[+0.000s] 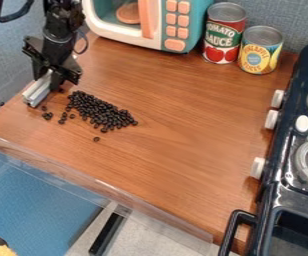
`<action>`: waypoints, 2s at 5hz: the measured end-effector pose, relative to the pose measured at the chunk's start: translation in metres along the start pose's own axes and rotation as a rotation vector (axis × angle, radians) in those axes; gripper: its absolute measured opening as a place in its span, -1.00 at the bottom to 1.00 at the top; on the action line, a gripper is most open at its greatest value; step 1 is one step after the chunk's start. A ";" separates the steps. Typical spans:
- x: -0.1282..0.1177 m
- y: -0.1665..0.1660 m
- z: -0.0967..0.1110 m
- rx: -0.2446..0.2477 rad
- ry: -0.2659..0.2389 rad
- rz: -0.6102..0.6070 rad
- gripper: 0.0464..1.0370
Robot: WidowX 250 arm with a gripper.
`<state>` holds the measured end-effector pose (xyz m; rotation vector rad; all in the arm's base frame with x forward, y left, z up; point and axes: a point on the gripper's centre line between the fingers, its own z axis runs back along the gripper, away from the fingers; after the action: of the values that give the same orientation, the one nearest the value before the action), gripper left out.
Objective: Sweep into pile
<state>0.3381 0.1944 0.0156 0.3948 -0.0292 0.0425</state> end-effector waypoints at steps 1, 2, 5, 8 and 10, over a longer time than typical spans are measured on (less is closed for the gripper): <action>0.000 -0.004 0.001 -0.007 0.002 -0.004 -0.32; 0.000 -0.012 0.003 -0.014 0.013 -0.016 -0.32; -0.004 -0.029 0.008 -0.022 0.030 -0.028 -0.32; -0.010 -0.051 0.017 -0.056 0.057 -0.030 -0.32; -0.014 -0.064 0.021 -0.076 0.070 -0.027 -0.32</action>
<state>0.3266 0.1265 0.0103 0.3174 0.0435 0.0282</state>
